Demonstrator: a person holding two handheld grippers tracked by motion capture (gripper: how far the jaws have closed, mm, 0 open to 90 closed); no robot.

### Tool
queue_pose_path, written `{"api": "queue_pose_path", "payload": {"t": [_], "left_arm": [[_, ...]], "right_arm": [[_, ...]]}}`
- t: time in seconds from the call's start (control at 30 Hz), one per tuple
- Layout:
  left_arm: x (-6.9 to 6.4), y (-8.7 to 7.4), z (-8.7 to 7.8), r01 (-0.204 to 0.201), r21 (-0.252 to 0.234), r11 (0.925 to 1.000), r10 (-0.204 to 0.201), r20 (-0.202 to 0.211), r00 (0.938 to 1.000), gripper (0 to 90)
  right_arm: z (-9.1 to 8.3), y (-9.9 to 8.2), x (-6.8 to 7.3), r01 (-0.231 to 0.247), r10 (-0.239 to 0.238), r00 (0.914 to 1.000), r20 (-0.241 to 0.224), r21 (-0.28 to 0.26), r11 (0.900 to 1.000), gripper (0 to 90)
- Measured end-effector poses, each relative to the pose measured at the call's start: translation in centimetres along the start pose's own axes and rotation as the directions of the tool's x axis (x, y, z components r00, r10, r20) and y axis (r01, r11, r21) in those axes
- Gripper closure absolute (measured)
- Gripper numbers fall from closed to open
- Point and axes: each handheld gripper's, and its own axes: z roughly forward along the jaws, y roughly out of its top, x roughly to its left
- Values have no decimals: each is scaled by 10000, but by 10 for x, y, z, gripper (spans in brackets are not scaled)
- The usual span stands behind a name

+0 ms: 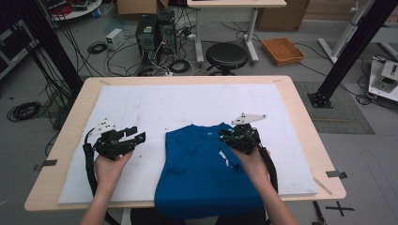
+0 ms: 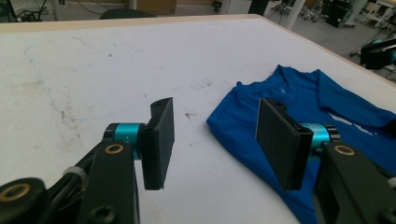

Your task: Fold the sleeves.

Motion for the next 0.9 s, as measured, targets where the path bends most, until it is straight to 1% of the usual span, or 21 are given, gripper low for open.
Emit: {"api": "queue_pose_path", "payload": {"t": [0.03,0.07,0.1,0.13,0.17,0.2,0.27,0.33,0.4,0.43,0.47,0.5,0.53,0.57,0.6,0.63,0.67,0.7,0.73,0.9], "left_arm": [[0,0,0,0,0,10000,0,0,10000,470],[-1,0,1,-25,37,10000,25,19,10000,469],[-1,0,1,-25,37,10000,25,19,10000,470],[-2,0,2,-19,36,10000,19,4,10000,469],[-2,0,2,-19,36,10000,19,4,10000,470],[-2,-1,3,-42,62,10000,41,17,10000,469],[-3,-1,4,-55,78,10000,55,-4,10000,469],[-5,0,6,-91,67,9999,91,-19,10000,468],[-6,0,7,-204,63,9998,204,-45,9998,466],[-6,0,7,-204,63,9998,204,-45,9998,465],[-8,1,10,-293,76,9995,293,-45,9996,464],[-8,1,10,-293,76,9995,293,-45,9996,463],[-11,3,12,-364,116,9993,364,-39,9993,460],[-11,3,12,-364,116,9993,364,-39,9993,456],[-12,4,12,-411,121,9991,412,-32,9991,456],[-13,4,13,-427,116,9990,427,-2,9991,447],[-14,5,13,-477,113,9988,476,44,9989,441],[-15,5,14,-491,88,9988,491,59,9988,441],[-16,5,15,-572,131,9983,571,77,9983,426],[-16,4,16,-601,153,9981,600,60,9982,398]], "right_arm": [[0,0,0,0,0,10000,0,0,10000,771],[-9,-2,-8,-140,141,9999,58,-222,9997,755],[-9,-2,-8,-140,141,9999,58,-222,9997,755],[-19,-8,-19,-324,335,9991,259,-431,9985,736],[-19,-8,-19,-324,335,9991,259,-431,9985,736],[-29,-16,-33,-561,587,9975,385,-662,9962,702],[-37,-27,-45,-875,926,9939,606,-819,9928,653],[-42,-38,-57,-1123,1205,9888,877,-929,9893,613],[-45,-47,-69,-1478,1586,9811,1105,-995,9840,556],[-47,-51,-74,-1551,1665,9787,1199,-989,9829,531],[-49,-54,-79,-1658,1792,9752,1301,-1081,9802,496],[-49,-54,-79,-1658,1792,9752,1301,-1081,9802,496],[-55,-59,-87,-1813,1993,9698,1403,-1311,9746,427],[-57,-60,-89,-1832,2033,9679,1479,-1391,9732,392],[-57,-60,-89,-1832,2033,9679,1479,-1391,9732,392],[-60,-62,-92,-1825,2053,9664,1547,-1495,9718,365],[-63,-64,-95,-1805,2073,9646,1631,-1651,9696,315],[-63,-64,-95,-1805,2073,9646,1631,-1651,9696,315],[-66,-65,-97,-1775,2070,9643,1650,-1770,9681,300],[-67,-66,-101,-1778,2097,9632,1680,-1868,9662,285]]}}
